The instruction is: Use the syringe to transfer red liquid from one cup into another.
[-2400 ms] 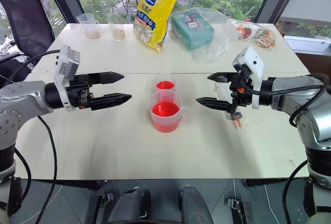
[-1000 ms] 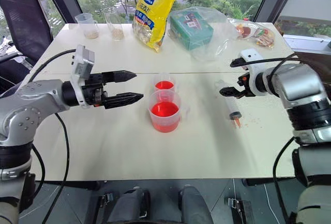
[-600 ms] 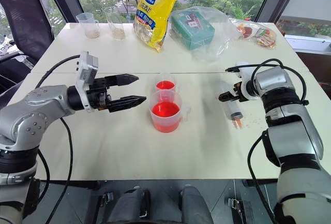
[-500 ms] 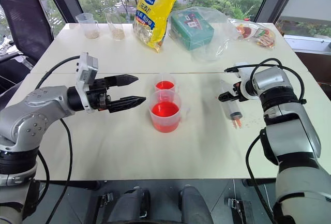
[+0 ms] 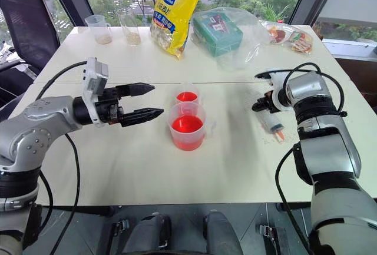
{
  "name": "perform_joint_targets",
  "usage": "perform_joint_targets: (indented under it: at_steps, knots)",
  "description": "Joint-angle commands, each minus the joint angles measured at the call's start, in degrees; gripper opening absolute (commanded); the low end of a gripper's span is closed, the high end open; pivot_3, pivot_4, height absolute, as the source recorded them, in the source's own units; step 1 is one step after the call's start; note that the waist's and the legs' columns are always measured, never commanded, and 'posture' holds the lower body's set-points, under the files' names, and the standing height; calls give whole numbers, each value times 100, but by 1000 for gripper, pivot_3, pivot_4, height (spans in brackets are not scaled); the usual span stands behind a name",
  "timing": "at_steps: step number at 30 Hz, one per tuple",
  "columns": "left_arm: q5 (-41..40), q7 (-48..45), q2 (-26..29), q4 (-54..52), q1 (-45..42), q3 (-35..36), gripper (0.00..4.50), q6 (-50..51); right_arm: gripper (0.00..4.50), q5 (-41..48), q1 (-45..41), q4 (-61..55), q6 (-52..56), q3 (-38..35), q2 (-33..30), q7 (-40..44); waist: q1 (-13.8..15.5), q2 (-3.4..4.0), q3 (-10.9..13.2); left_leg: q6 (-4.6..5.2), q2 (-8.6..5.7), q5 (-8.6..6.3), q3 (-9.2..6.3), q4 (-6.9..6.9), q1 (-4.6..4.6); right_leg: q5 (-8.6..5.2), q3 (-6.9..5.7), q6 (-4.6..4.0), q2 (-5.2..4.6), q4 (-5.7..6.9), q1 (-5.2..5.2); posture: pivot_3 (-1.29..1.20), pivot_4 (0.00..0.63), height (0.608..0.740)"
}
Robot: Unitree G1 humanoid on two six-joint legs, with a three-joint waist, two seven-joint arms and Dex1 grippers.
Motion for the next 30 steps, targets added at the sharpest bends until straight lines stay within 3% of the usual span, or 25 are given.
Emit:
perform_joint_targets:
  at_steps: [1, 4, 8, 12, 19, 24, 30]
  knots:
    - [57, -151, 85, 219, -339, 146, 4500, -150, 1385, 1096, -32, -2108, 334, -1311, 124, 26, 9, 0, 0, 0, 0, 0, -1, -3, -1, 0, -1, 0, 1, 0, -2, 0, 150, 740]
    - [163, -301, 69, 513, -565, 58, 4500, -237, 1385, 1937, 310, -3547, 400, -2130, 600, -121, 17, -3, -2, 0, 2, 0, -10, -11, -2, 0, -5, 0, 2, -6, 2, 0, 150, 740]
    - [327, -489, 31, 974, -1012, -30, 4500, -339, 1385, 3426, 704, -5054, 464, -3129, 1747, -475, 21, -5, -3, 0, 0, 0, -12, -6, -2, 0, -8, 0, -5, -10, 11, 0, 150, 740]
    - [542, -742, 48, 1354, -1311, -123, 4500, -480, 1385, 4160, 1388, -5777, 91, -3181, 2588, -784, 27, -5, -3, 0, -1, 0, -13, -1, -1, 0, -10, 1, -6, -5, 13, 0, 150, 740]
    - [693, -950, 44, 1633, -1837, -219, 4500, -436, 1385, 2806, 3029, -5674, -2416, -1553, 2811, -322, 0, -5, -3, 0, -3, 0, -11, -1, -2, 0, -9, 1, -1, -4, 9, 0, 150, 740]
    - [770, -1093, 11, 1788, -2138, -300, 4500, -400, 1385, 1946, 3641, -4970, -4092, -959, 2955, -322, -4, -5, -3, -3, -1, 2, -8, -1, 2, 0, -9, 1, 5, 4, 4, 0, 150, 740]
    - [923, -1240, -133, 1922, -2222, -497, 4500, -425, 1385, 1639, 4013, -4780, -4899, -583, 2894, -279, 5, -5, -3, -7, -1, 4, -8, 1, 2, 0, -9, 1, 3, 5, 5, 0, 150, 740]
